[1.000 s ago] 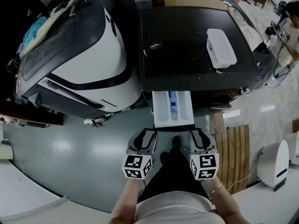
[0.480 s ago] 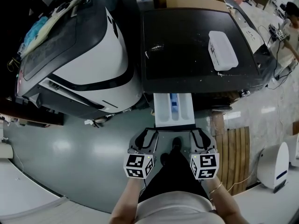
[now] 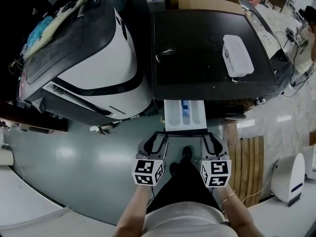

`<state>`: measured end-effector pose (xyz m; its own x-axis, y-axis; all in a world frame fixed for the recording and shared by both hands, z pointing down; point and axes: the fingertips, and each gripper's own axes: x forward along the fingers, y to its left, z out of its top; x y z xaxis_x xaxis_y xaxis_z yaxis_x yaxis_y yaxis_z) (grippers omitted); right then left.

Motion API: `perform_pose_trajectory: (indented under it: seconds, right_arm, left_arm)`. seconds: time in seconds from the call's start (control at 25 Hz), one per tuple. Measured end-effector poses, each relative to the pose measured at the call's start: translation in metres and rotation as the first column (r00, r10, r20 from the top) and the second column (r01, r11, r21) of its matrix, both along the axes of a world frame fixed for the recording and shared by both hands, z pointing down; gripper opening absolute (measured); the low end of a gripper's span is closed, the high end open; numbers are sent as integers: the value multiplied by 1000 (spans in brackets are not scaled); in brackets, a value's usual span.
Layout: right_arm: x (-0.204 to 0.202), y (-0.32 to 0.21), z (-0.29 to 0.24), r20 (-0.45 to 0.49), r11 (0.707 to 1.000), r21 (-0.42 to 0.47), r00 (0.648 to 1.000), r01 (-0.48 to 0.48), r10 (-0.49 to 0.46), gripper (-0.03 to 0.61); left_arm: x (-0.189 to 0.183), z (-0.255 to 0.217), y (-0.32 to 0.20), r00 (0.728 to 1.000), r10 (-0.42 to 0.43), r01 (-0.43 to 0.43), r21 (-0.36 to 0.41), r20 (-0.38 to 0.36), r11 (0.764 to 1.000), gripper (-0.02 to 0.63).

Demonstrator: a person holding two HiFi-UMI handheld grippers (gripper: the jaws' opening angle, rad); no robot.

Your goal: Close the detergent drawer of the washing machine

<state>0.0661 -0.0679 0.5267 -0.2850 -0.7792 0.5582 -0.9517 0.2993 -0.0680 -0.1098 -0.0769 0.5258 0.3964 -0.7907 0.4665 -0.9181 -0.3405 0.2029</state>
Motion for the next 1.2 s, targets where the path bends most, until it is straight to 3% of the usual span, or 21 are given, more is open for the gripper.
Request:
perform_pose_trajectory:
  seconds: [1.2]
  right_arm:
    - [-4,-40,-2,-25,1000,8,1000,-1,1,112]
  left_arm:
    - [-3,-1,-38,998,-63,63,0,29,998,152]
